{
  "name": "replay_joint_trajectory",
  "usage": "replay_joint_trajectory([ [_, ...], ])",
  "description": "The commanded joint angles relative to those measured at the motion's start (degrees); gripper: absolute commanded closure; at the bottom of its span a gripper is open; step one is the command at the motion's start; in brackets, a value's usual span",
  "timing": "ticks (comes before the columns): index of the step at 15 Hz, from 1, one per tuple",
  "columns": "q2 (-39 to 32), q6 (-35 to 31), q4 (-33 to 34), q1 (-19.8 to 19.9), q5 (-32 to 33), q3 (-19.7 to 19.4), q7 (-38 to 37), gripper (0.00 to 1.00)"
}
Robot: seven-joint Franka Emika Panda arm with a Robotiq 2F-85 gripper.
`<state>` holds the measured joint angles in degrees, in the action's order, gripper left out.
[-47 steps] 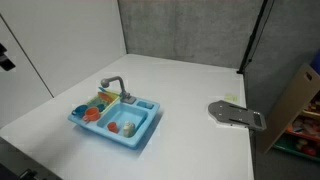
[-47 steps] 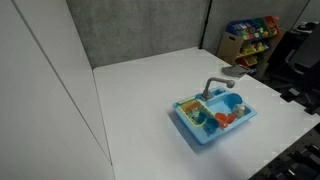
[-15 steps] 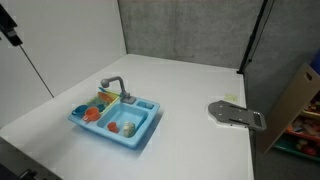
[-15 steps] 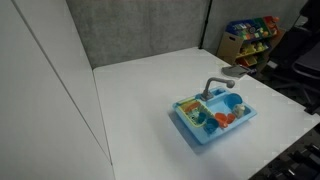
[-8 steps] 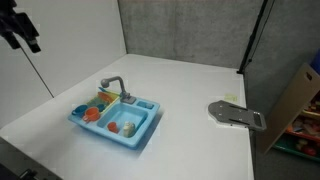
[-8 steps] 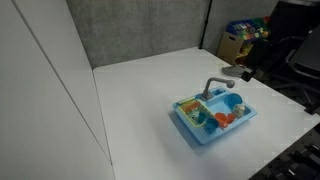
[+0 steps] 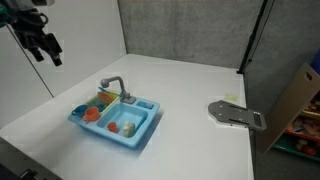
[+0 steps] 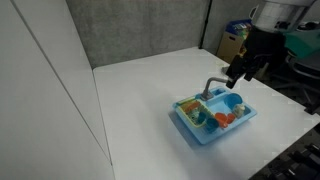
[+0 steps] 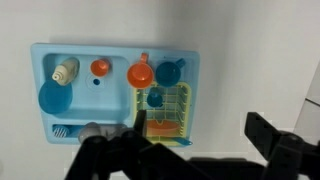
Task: Pick up the blue mug and drop it in the sink
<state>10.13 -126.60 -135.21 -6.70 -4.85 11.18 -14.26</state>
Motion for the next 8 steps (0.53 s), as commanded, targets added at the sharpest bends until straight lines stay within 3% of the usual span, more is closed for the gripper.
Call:
replay_joint_trajectory([
  [1,0.02,0.10,0.07,-0.55,0.11,-0.48,-0.07,0.00],
  [8,-1.10,-2.96,-1.53,-0.66,0.03,-0.44,-0.34,0.00],
])
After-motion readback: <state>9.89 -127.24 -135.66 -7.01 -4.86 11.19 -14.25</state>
